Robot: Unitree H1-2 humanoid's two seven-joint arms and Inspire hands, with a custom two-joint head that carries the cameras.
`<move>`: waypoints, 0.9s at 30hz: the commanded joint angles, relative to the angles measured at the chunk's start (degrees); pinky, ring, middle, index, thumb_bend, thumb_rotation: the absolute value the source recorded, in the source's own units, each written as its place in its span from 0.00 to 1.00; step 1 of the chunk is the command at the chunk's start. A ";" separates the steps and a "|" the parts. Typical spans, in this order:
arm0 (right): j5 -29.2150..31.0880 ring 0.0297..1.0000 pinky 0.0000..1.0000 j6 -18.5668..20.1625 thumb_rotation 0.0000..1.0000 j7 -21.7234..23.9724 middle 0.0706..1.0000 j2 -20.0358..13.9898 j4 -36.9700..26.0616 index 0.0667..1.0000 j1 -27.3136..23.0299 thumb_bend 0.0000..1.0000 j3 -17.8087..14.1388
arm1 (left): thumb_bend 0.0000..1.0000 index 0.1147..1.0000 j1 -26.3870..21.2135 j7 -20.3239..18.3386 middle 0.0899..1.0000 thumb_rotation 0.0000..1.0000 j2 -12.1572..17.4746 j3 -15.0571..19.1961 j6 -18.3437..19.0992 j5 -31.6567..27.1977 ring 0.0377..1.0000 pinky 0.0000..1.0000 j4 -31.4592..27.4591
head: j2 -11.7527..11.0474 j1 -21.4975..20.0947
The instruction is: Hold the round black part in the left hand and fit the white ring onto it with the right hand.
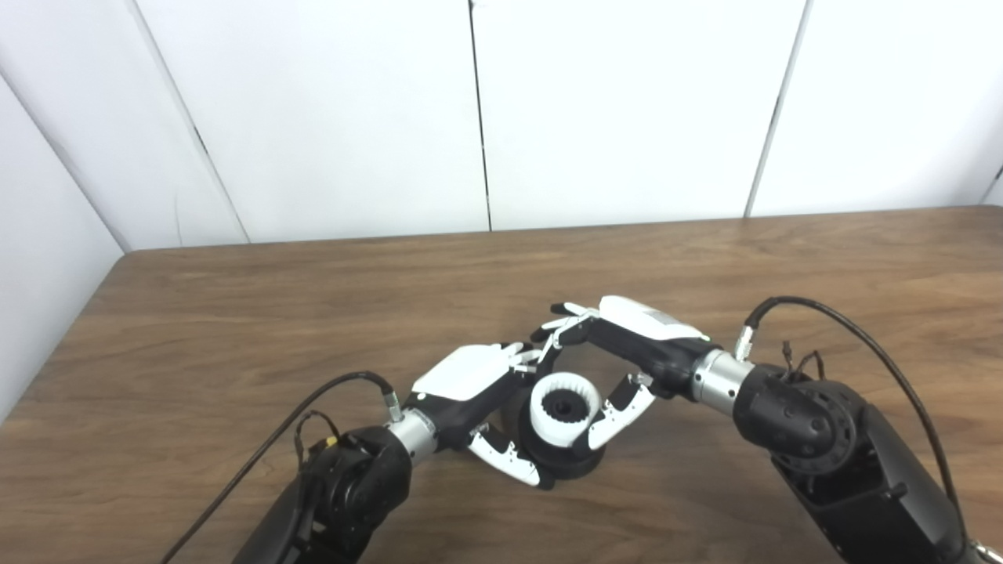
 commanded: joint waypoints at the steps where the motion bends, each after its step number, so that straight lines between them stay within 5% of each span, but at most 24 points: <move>1: -0.03 0.99 1.00 -2.33 0.15 -1.26 0.85 0.40 -0.70 0.46 -1.89 0.52 -0.27 | 0.98 0.68 -1.60 -0.14 0.96 0.43 0.30 0.26 -0.16 -0.15 1.00 1.00 -1.22 | 0.11 0.13; 14: -0.39 0.99 1.00 -1.16 0.15 -0.40 0.86 0.30 -0.75 0.46 -1.33 0.52 -0.06 | 0.98 0.68 -1.64 -0.48 0.96 0.42 0.50 0.48 0.32 -0.16 1.00 1.00 -1.69 | 0.20 0.22; 17: -0.29 0.98 1.00 -0.89 0.26 -0.12 0.86 0.26 -0.80 0.60 -1.31 0.87 -0.06 | 0.99 0.68 -1.45 -0.05 0.95 0.43 0.43 0.60 0.08 -0.27 1.00 1.00 -1.48 | 0.31 0.15; 18: -0.22 0.98 1.00 -0.78 0.28 -0.01 0.86 0.25 -0.79 0.62 -1.32 0.92 -0.09 | 0.99 0.68 -1.43 -0.06 0.95 0.43 0.43 0.63 0.07 -0.37 1.00 1.00 -1.44 | 0.31 0.15; 27: -0.16 0.98 1.00 0.19 0.32 0.97 0.87 0.04 -1.11 0.69 -1.51 1.00 -0.46 | 0.99 0.70 -1.50 -1.19 0.96 0.45 0.47 0.56 1.07 -0.48 1.00 1.00 -1.90 | 0.31 0.26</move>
